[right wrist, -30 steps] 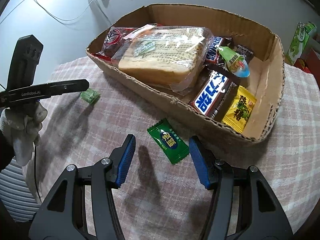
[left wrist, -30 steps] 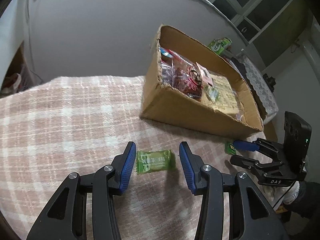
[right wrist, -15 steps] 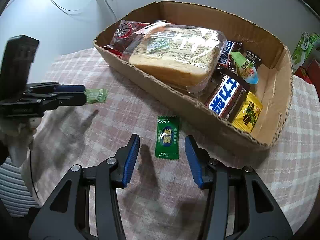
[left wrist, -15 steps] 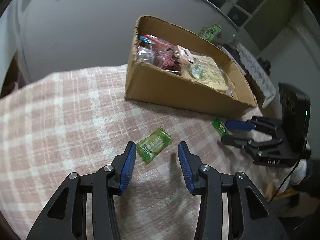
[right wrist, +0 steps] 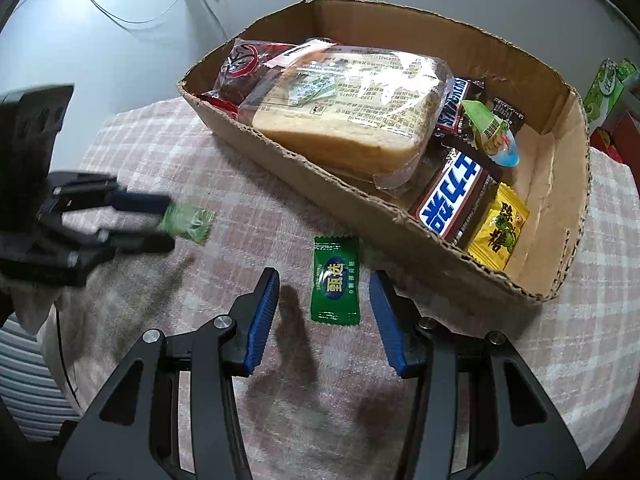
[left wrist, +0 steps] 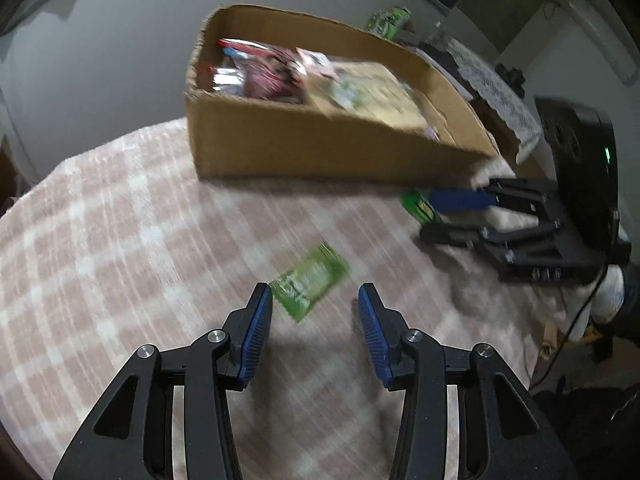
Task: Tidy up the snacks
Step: 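Move both tools back to the two green candies on the table, then grasp the light-green candy with the left tool while the right tool grasps the dark-green packet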
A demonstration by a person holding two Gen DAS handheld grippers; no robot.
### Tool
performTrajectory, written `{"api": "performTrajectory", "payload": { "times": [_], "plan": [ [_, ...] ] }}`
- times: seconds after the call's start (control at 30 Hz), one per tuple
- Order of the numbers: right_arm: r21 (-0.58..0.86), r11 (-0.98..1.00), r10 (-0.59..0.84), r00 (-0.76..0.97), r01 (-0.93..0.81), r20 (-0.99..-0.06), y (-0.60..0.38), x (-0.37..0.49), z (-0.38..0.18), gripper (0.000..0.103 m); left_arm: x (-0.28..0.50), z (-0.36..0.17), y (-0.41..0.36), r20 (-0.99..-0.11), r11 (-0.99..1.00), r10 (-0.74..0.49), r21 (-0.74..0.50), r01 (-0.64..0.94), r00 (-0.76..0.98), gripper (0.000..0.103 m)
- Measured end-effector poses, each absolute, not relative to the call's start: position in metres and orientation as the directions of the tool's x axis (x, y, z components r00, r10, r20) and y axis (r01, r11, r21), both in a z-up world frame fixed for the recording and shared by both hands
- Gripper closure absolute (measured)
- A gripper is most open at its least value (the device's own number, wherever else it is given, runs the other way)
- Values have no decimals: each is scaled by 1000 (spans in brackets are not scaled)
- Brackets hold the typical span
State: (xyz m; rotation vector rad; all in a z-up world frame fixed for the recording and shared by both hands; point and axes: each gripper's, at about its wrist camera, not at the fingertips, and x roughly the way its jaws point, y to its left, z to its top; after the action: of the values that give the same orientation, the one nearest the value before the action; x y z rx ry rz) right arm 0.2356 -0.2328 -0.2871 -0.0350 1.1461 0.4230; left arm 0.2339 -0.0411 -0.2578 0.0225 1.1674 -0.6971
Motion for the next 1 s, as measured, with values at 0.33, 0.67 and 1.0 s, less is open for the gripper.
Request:
{"api": "performTrajectory", "payload": {
  "times": [0.33, 0.67, 1.0],
  "plan": [
    [199, 921, 315, 339, -333, -887, -242, 231, -287, 53, 257, -256, -66, -852, 769, -480, -294, 567, 209, 60],
    [172, 923, 295, 345, -345, -891, -233, 235, -285, 53, 232, -259, -88, -873, 801, -387, -159, 577, 296, 72],
    [10, 919, 175, 385, -393, -906, -212, 231, -288, 66, 214, -265, -112, -850, 891, -264, -34, 454, 455, 82]
  ]
}}
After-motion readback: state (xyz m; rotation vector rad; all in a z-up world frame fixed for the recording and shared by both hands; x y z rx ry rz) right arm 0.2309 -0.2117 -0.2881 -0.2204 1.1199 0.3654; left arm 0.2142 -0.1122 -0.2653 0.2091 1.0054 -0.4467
